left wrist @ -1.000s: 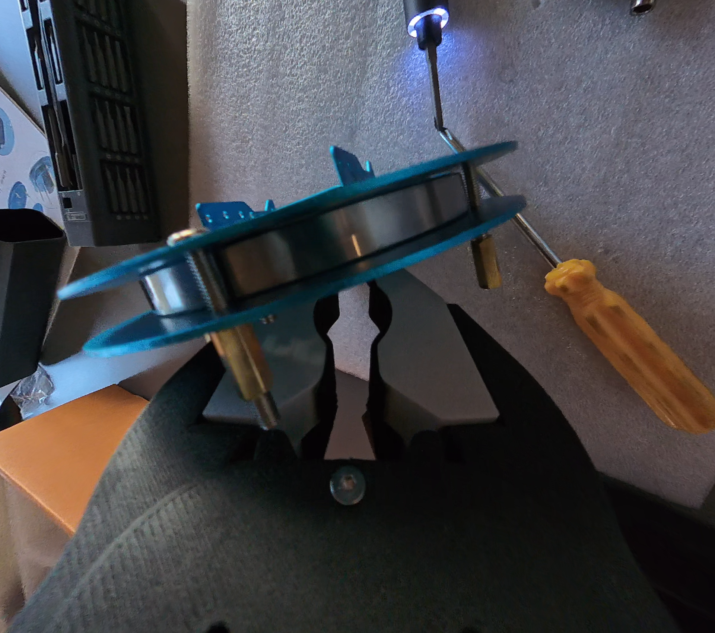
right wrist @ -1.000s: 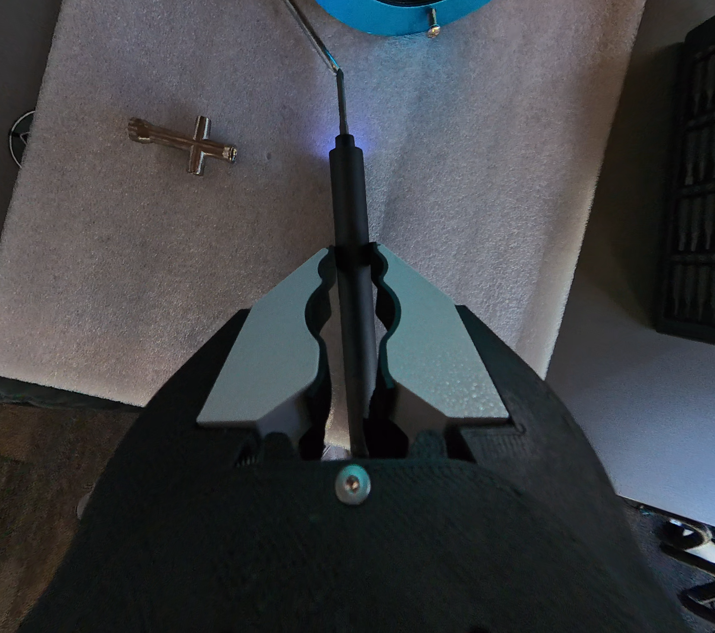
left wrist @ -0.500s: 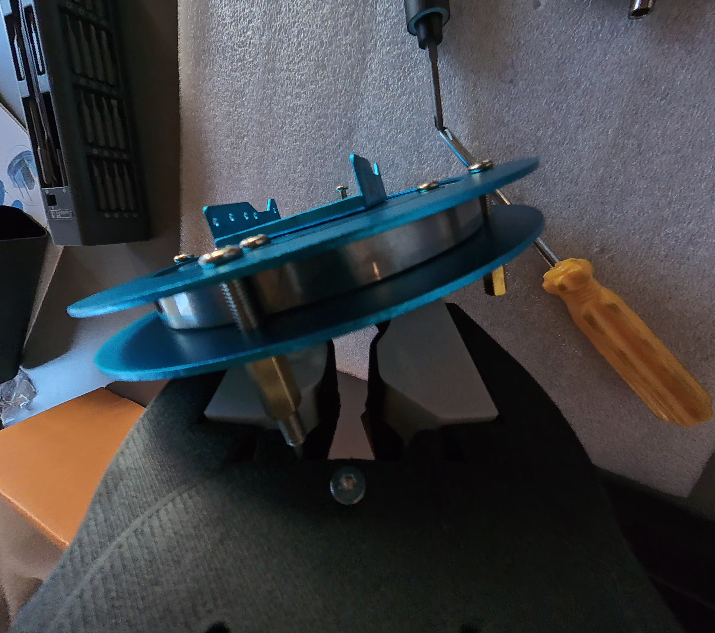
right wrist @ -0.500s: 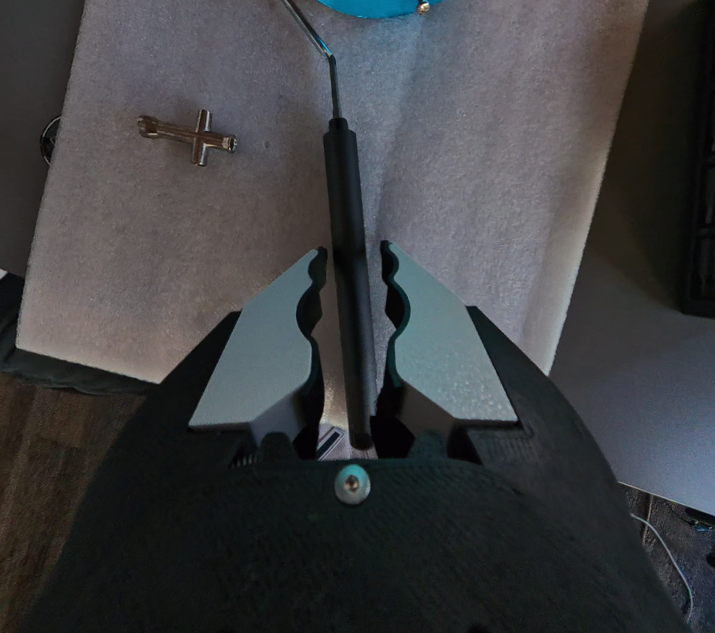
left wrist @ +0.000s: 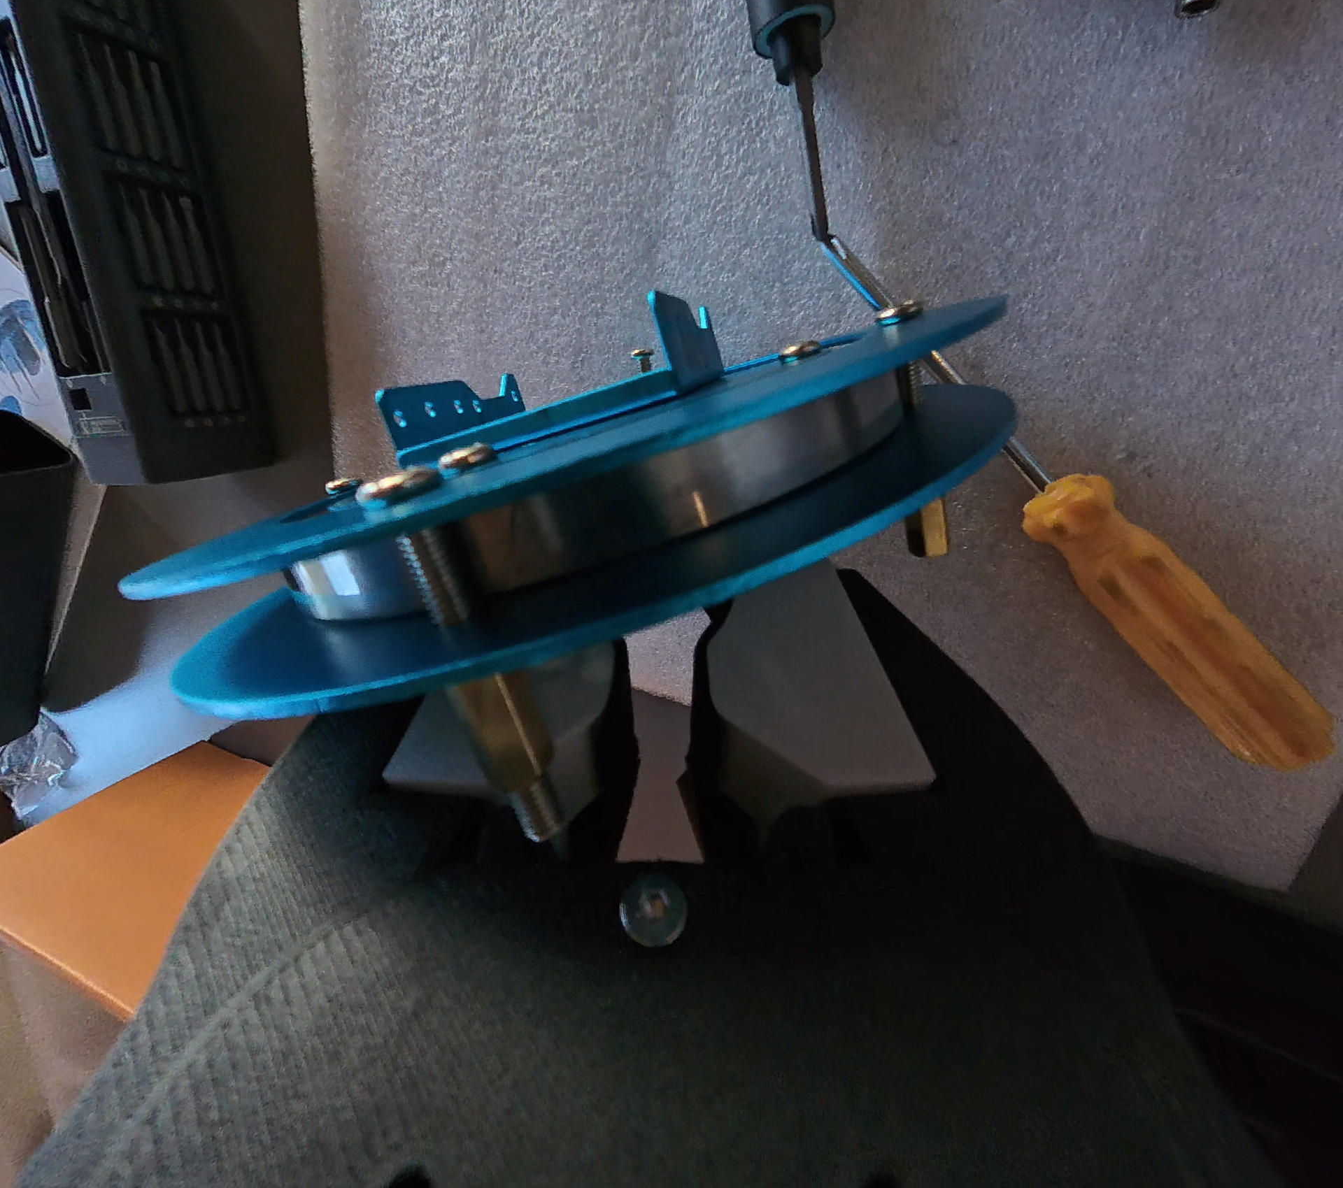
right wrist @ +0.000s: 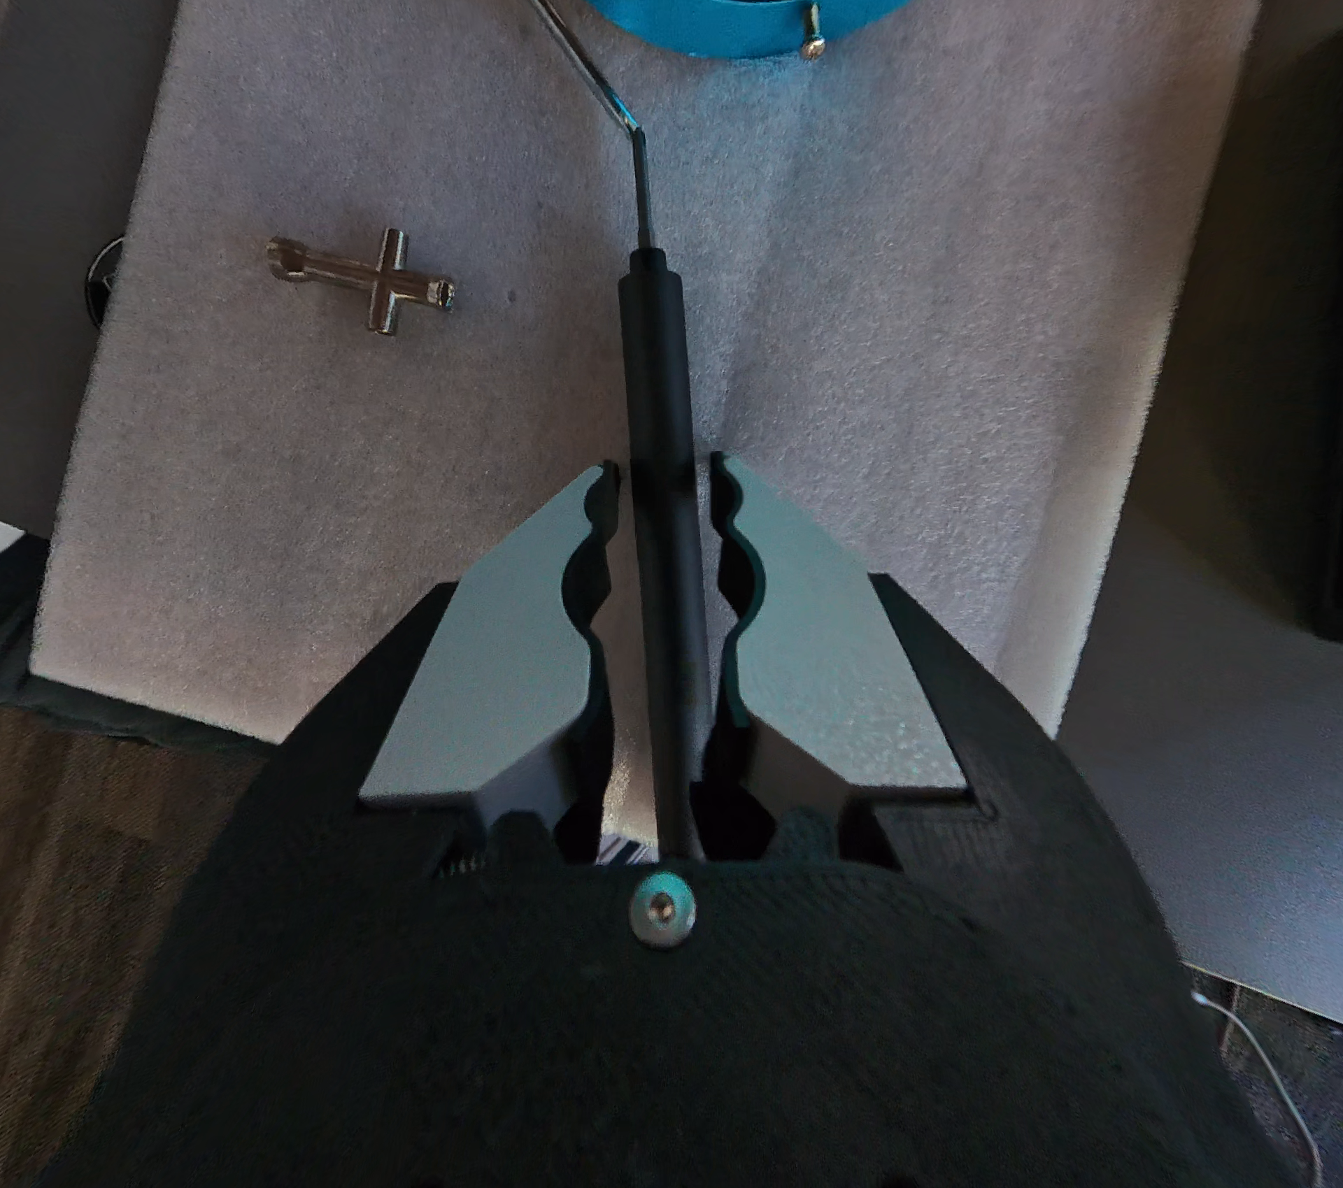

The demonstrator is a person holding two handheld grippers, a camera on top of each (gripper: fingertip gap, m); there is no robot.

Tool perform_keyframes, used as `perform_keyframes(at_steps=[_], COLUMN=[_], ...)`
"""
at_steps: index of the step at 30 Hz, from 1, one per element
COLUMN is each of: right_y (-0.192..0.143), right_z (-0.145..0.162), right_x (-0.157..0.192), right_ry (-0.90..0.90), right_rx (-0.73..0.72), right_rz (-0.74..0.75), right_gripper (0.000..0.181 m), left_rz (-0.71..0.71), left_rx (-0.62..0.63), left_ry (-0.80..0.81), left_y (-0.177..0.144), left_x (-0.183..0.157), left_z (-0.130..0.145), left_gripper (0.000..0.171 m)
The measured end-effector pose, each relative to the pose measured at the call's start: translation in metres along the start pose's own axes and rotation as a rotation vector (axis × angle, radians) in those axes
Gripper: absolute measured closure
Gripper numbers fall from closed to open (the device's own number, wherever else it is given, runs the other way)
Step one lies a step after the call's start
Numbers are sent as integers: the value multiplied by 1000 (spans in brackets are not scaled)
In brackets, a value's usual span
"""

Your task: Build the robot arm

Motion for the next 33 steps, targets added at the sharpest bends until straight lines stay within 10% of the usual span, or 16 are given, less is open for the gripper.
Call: perform_keyframes(at_steps=[1,17,19,21,33], right_y=[0,-3,-1,2,4], right_z=[0,-16,-18,-18,-22], right_x=[0,-6,-10,-13,-16], right_ry=[7,-54,-61,-65,-76], right_rx=[-8,11,33,42,67], right_rz=[-4,268,275,278,265], right_gripper=[162,166,166,166,166], left_rz=[2,23,22,22,23], left_rx=[1,-3,-4,-3,-14], left_ry=[1,7,7,6,5], left_y=[0,1,1,1,1], left_x=[0,3,3,3,2], left_z=[0,0,0,0,1], left_gripper=[76,75,99,168,168])
Point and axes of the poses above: each gripper's, where its closed fingertips meet, y out along the fingers, z out of its underside, x = y × z across the jaws, the point moved 10 cm from there along -y, back along the fingers, and after that the axes turned 10 degrees about x, right-handed, at the moved point
